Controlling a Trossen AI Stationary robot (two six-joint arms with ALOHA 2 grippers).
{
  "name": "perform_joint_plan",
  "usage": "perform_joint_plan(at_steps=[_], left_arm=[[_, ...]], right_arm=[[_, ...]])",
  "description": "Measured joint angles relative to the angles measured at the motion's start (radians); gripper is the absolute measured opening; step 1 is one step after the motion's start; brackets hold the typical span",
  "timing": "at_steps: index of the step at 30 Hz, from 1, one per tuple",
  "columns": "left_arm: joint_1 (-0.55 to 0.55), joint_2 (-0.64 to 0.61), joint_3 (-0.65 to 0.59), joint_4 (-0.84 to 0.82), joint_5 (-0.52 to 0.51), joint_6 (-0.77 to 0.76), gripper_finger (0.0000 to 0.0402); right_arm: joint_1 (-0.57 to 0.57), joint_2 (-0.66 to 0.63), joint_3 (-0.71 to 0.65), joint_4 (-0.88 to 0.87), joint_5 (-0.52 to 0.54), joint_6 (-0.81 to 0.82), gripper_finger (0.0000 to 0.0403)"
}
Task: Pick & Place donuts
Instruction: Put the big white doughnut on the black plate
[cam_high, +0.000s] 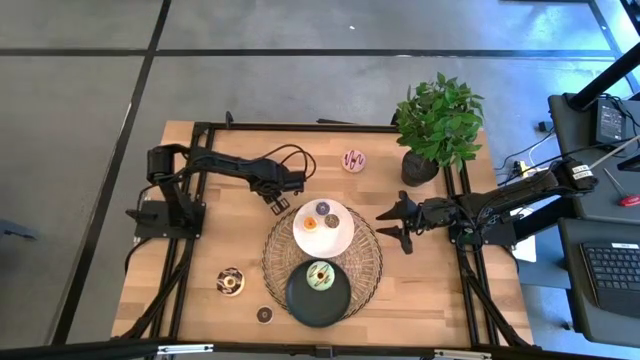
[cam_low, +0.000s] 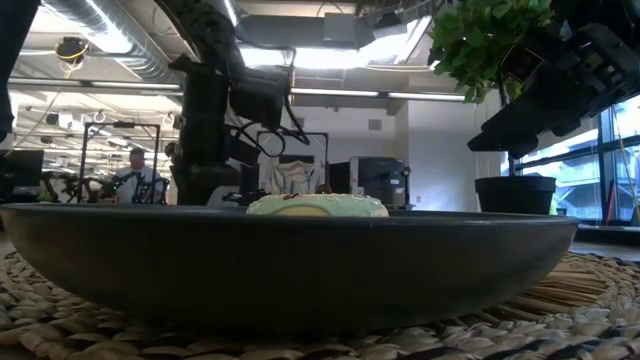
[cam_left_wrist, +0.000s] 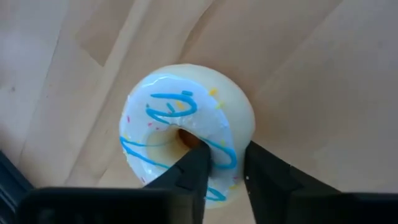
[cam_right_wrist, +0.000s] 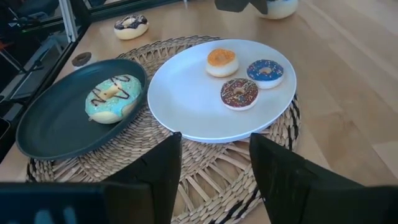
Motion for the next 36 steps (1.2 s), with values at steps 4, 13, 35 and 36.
perform_joint_plan(at_steps=[4,13,35,36], left_arm=[[-0.02,-0.038,0.003,-0.02,0.044,-0.017,0.0055],[-0.278,-0.156,0.122,-0.109,0.084,0.02,0.0027],[-0.846,0.246,0.637,0.145,0.12,0.12,0.0026],[-0.85,0.273,0.668,0.141,0.123,0.129,0.0026]], right_arm=[[0.0,0.0,0.0,0.0,0.0,0.001,0.0189],[0.0,0.0,0.0,0.0,0.005,-0.001,0.0189],[0.0,0.0,0.0,0.0,0.062,0.01,0.0189],[0.0,0.0,0.0,-0.001,0.062,0.01,0.0189]])
